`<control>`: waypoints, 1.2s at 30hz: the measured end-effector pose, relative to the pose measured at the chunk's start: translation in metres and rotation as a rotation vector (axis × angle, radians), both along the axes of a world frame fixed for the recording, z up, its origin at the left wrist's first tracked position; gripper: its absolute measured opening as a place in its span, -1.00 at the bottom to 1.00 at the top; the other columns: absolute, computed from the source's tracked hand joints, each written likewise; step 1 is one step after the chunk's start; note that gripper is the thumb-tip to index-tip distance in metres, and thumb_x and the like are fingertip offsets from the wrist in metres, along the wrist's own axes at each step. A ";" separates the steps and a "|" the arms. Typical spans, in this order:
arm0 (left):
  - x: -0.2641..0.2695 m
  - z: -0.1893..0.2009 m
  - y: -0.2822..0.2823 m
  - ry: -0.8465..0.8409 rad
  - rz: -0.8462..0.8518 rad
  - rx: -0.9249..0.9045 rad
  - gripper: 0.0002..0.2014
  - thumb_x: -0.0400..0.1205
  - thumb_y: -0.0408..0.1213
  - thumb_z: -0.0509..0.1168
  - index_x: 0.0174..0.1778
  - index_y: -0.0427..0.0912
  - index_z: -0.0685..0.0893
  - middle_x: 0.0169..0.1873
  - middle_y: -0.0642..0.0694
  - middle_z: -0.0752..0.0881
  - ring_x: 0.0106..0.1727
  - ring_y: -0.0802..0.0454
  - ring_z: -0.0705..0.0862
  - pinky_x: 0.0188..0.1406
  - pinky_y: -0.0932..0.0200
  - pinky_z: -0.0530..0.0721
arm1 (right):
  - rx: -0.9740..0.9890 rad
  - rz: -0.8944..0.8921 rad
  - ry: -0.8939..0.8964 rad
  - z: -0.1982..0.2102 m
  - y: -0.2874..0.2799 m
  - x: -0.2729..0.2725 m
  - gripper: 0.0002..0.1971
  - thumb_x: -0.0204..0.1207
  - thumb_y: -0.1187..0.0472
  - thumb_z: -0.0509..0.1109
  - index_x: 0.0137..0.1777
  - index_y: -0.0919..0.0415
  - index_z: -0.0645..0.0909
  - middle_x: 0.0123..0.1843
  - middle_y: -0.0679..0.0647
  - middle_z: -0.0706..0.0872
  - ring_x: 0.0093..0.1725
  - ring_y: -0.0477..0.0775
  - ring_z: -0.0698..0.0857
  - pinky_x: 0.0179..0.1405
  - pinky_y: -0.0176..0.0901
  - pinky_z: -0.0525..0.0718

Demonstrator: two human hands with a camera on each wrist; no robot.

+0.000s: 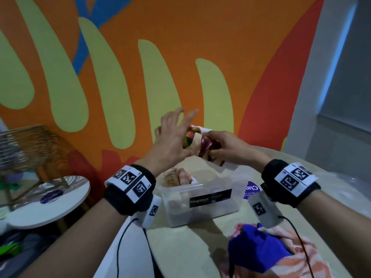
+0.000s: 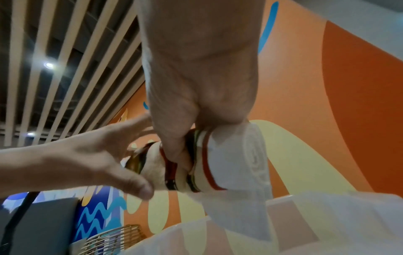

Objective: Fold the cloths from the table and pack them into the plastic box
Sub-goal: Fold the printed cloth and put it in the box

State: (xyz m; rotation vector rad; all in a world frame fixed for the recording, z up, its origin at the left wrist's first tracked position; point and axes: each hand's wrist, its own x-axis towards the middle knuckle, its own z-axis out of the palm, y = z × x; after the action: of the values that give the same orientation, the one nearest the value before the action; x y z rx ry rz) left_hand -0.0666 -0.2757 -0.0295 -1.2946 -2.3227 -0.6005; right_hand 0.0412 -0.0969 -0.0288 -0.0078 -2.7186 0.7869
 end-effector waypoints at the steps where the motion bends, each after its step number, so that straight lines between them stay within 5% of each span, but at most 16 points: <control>1: -0.005 -0.002 0.001 0.084 0.011 -0.157 0.09 0.44 -0.10 0.67 0.77 0.23 0.11 0.76 -0.05 0.05 0.75 -0.19 0.00 0.62 -0.49 0.16 | 0.058 0.019 -0.038 0.002 0.000 -0.003 -0.65 0.52 0.41 0.42 0.30 0.20 0.64 0.00 0.11 0.76 -0.11 0.09 0.74 -0.23 -0.05 0.72; 3: -0.018 -0.006 0.004 0.113 0.014 -0.361 -0.13 0.50 -0.13 0.62 0.68 0.16 0.32 0.68 -0.08 0.32 0.70 -0.19 0.19 0.57 -0.53 0.21 | 0.092 0.047 -0.089 0.005 0.001 -0.008 -0.60 0.52 0.45 0.38 0.27 0.05 0.64 -0.04 -0.02 0.75 -0.16 -0.01 0.71 -0.30 -0.27 0.64; 5: -0.028 -0.007 0.007 0.018 0.015 -0.395 -0.46 0.57 -0.18 0.56 0.44 0.02 0.52 0.31 -0.07 0.67 0.42 -0.14 0.56 0.40 -0.38 0.49 | 0.111 0.031 -0.115 0.005 0.004 -0.015 -0.67 0.52 0.45 0.37 0.15 0.04 0.64 -0.08 0.00 0.74 -0.17 0.03 0.71 -0.30 -0.23 0.63; 8: -0.038 -0.010 0.013 -0.028 0.073 -0.441 -0.56 0.57 -0.08 0.56 0.25 -0.05 0.53 0.02 -0.05 0.70 0.11 -0.12 0.66 0.21 -0.30 0.64 | 0.138 -0.041 -0.161 -0.002 0.010 -0.029 -0.70 0.51 0.43 0.40 0.10 0.01 0.63 -0.06 0.01 0.74 -0.13 0.05 0.73 -0.25 -0.14 0.66; 14: -0.049 -0.028 0.023 -0.068 0.147 -0.532 -0.50 0.61 -0.10 0.52 0.40 -0.17 0.53 0.17 -0.15 0.66 0.13 -0.14 0.64 0.20 -0.23 0.71 | 0.130 -0.278 -0.261 -0.041 0.018 -0.066 -0.73 0.49 0.32 0.54 0.14 0.19 0.61 0.01 0.10 0.68 -0.10 0.09 0.68 -0.35 -0.18 0.56; 18: -0.043 -0.030 0.027 -0.126 0.105 -0.583 -0.60 0.65 -0.10 0.51 0.31 -0.23 0.65 0.14 -0.14 0.71 0.03 -0.11 0.70 -0.09 0.04 0.67 | 0.097 -0.434 -0.247 -0.061 0.017 -0.077 -0.68 0.50 0.29 0.58 0.05 0.19 0.45 -0.05 0.07 0.56 -0.07 0.16 0.61 -0.26 -0.10 0.55; 23: -0.037 -0.036 0.031 -0.234 0.083 -0.614 -0.84 0.62 -0.14 0.53 -0.08 -0.14 0.76 -0.08 -0.05 0.79 -0.12 -0.05 0.76 -0.06 -0.06 0.77 | 0.186 -0.317 -0.567 -0.077 0.010 -0.079 -0.75 0.51 0.18 0.57 0.09 0.28 0.66 -0.05 0.15 0.76 -0.11 0.16 0.74 -0.10 -0.04 0.75; 28: -0.028 -0.036 0.035 -0.302 0.046 -0.679 -0.72 0.68 -0.04 0.46 0.08 -0.19 0.83 -0.05 -0.03 0.81 -0.10 -0.01 0.74 -0.28 0.14 0.56 | 0.204 -0.312 -0.624 -0.074 0.016 -0.070 -0.74 0.58 0.16 0.48 0.19 0.26 0.75 0.09 0.13 0.83 0.04 0.15 0.77 0.02 -0.07 0.70; 36: -0.020 -0.036 0.026 -0.302 0.077 -0.658 -0.69 0.72 0.01 0.39 0.19 -0.14 0.81 0.09 -0.05 0.82 0.00 -0.04 0.73 -0.23 0.11 0.52 | 0.146 -0.324 -0.554 -0.080 0.001 -0.071 -0.79 0.55 0.12 0.52 0.00 0.27 0.68 -0.07 0.13 0.76 -0.10 0.16 0.68 -0.17 -0.12 0.56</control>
State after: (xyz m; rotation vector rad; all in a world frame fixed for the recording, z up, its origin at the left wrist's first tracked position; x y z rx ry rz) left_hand -0.0862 -0.2494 -0.0659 -1.4404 -2.9530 0.0196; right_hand -0.0302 -0.0963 -0.1089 -0.7129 -3.1507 0.5476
